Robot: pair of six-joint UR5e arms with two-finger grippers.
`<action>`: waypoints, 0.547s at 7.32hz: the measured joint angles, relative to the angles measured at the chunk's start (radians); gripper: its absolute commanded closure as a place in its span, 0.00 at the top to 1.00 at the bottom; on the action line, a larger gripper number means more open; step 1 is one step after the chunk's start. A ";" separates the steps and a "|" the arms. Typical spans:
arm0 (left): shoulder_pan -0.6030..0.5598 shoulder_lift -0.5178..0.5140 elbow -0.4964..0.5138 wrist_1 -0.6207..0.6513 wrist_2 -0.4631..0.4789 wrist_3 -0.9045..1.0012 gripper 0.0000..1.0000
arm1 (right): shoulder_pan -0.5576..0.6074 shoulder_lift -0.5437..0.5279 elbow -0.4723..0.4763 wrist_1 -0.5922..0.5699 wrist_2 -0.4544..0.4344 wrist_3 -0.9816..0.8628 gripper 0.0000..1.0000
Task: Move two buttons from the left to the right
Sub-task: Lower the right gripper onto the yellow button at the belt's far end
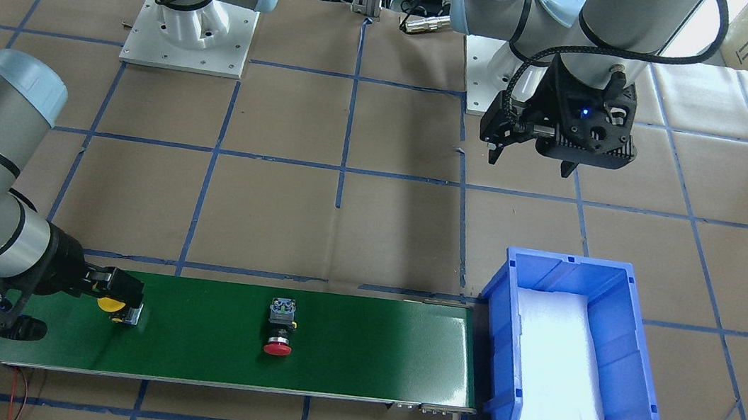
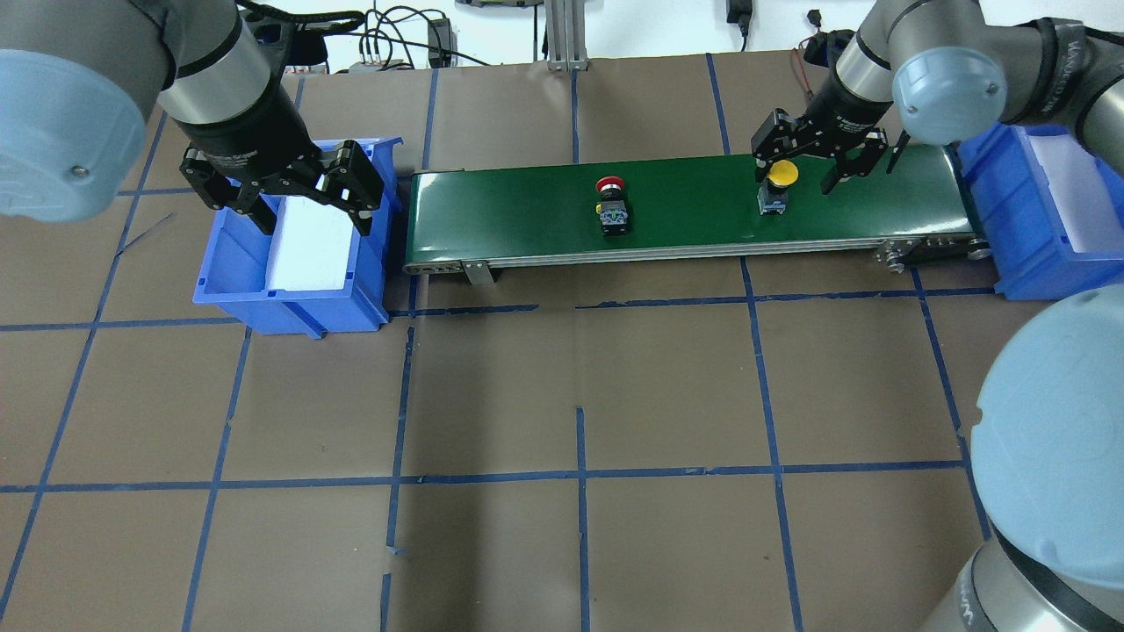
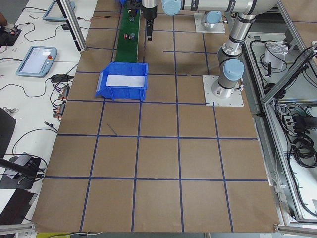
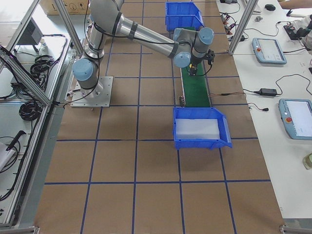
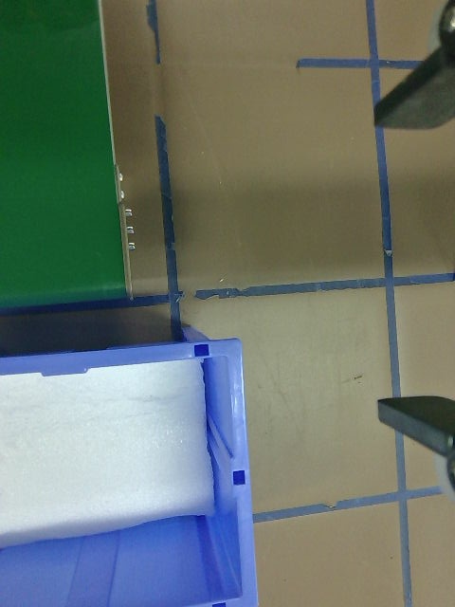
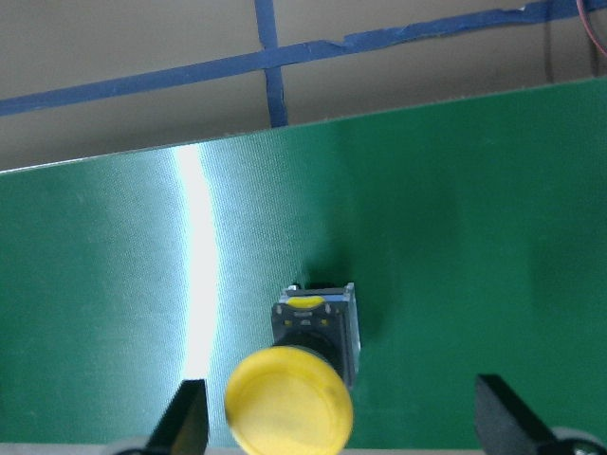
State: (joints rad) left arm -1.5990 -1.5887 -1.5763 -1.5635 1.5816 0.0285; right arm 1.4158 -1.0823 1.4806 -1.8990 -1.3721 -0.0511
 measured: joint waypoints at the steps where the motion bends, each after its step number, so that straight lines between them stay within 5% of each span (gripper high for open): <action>1: 0.000 0.000 0.000 -0.001 0.000 0.001 1.00 | 0.000 0.007 -0.005 0.000 -0.002 0.000 0.99; 4: -0.001 0.001 -0.001 -0.001 0.000 0.001 1.00 | -0.001 0.014 -0.011 0.001 -0.001 0.002 0.59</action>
State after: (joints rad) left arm -1.5999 -1.5872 -1.5769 -1.5646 1.5817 0.0296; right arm 1.4145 -1.0686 1.4700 -1.8976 -1.3730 -0.0493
